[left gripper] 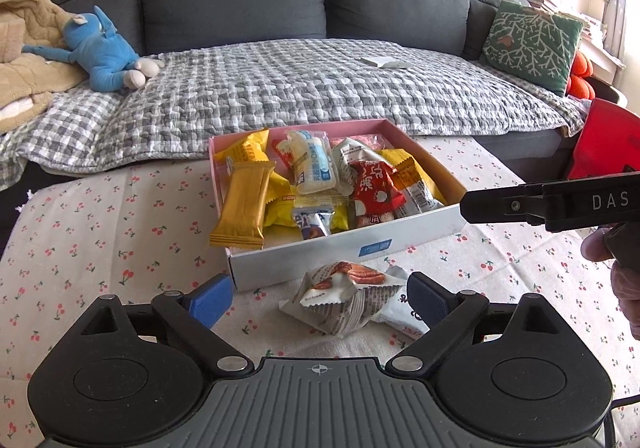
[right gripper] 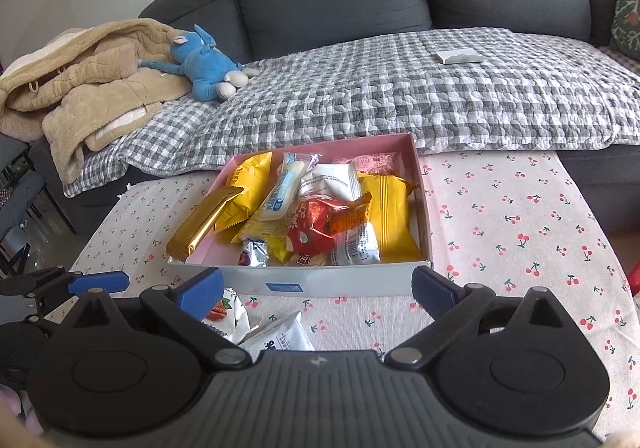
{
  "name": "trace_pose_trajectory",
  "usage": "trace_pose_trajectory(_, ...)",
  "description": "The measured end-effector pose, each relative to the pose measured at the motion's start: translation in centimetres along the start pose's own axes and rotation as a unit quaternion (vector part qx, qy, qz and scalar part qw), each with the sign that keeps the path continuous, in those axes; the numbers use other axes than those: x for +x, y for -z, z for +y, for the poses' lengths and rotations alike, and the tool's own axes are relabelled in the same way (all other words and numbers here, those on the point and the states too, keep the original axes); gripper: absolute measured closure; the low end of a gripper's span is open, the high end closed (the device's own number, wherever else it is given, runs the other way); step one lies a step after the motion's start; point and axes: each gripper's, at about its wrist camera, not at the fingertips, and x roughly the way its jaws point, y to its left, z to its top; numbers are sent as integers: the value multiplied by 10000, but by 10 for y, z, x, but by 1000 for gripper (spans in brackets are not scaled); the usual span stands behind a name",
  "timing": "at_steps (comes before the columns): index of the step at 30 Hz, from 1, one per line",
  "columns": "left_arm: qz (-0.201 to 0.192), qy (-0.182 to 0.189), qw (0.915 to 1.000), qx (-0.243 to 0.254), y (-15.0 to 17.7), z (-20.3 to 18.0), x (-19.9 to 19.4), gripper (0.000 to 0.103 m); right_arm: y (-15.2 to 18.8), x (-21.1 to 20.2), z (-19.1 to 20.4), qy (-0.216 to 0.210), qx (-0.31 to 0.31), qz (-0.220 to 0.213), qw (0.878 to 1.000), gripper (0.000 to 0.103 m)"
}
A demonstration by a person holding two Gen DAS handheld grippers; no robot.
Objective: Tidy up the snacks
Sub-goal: 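Withdraw both grippers toward the last two snack packs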
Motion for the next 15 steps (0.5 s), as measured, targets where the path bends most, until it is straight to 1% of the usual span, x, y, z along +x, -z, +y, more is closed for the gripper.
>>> trace_pose_trajectory(7,-126,-59,9998,104,23,4,-10,5,13,-3,10,-4,-274,-18,9996,1)
trace_pose_trajectory(9,-128,-15,9999,93,27,5,-11,5,15,-4,15,70,-504,67,9987,1)
trace_pose_trajectory(15,-178,176,9997,-68,39,10,-10,5,26,-14,19,143,-993,18,9949,0)
